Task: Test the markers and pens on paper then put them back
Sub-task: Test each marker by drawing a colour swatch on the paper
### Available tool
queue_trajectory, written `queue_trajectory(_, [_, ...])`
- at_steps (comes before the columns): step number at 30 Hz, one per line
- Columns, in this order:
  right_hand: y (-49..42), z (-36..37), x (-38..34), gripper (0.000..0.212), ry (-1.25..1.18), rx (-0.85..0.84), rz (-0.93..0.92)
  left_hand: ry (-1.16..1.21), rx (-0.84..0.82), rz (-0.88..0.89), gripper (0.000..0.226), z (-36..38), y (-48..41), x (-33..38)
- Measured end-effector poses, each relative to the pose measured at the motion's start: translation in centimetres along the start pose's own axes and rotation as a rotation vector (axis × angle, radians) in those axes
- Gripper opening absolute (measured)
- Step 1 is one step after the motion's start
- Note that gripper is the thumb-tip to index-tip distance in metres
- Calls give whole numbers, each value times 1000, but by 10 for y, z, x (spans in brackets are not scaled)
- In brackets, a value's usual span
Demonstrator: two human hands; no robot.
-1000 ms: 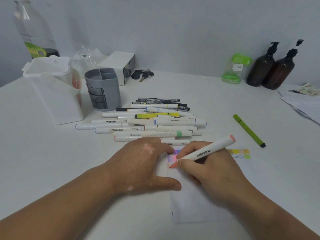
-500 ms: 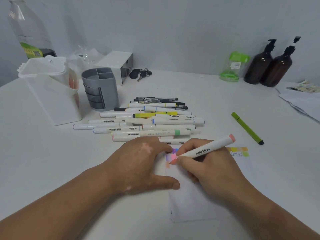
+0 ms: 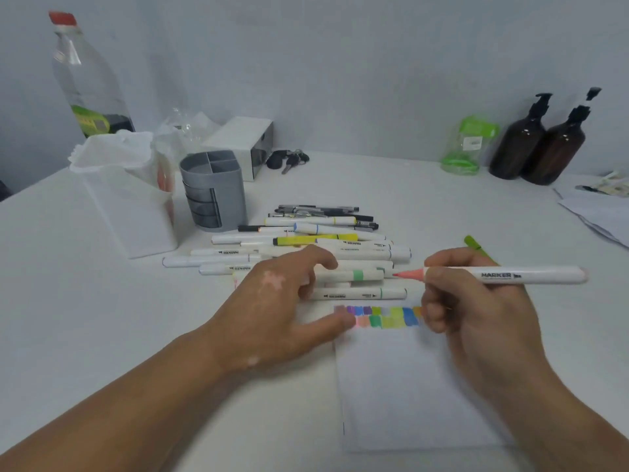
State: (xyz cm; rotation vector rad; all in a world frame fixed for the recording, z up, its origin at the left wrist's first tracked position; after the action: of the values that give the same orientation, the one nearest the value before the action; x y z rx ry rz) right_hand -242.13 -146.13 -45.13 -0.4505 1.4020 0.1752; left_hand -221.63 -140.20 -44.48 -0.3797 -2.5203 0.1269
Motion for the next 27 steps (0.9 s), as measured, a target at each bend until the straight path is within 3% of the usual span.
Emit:
queue_trajectory(2, [-9,-2,-13,4,6,-29,-6,226,79,-44,19,-10,-5,-12])
queue_trajectory(7, [-34,13,-36,8,95,-171,-19,580,97,-20,32,-9,-27,-4])
queue_trajectory(12, [-33,4,-13,10,-196,-142,-5,843,-21,34,17,18,-37,4])
queue_trajectory(16, [-29,5,-1,12,-202,-166,26,837,-10,24,7,22,-34,-5])
queue_trajectory(27, [-28,14,-4,14,-95,-213,-20,798,11,49,11,16,-30,-6])
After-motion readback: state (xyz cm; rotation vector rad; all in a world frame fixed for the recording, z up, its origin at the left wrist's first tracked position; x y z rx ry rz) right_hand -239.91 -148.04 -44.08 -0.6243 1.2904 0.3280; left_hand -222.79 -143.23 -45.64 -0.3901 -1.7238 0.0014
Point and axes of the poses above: each hand's wrist, its own y-axis away from the middle knuckle, its own z-axis out of the palm, x = y × z, the point moved 10 cm from there along -y, towards the middle knuckle, and after that the axes turned 14 degrees about -x, right-handed, at the moved point
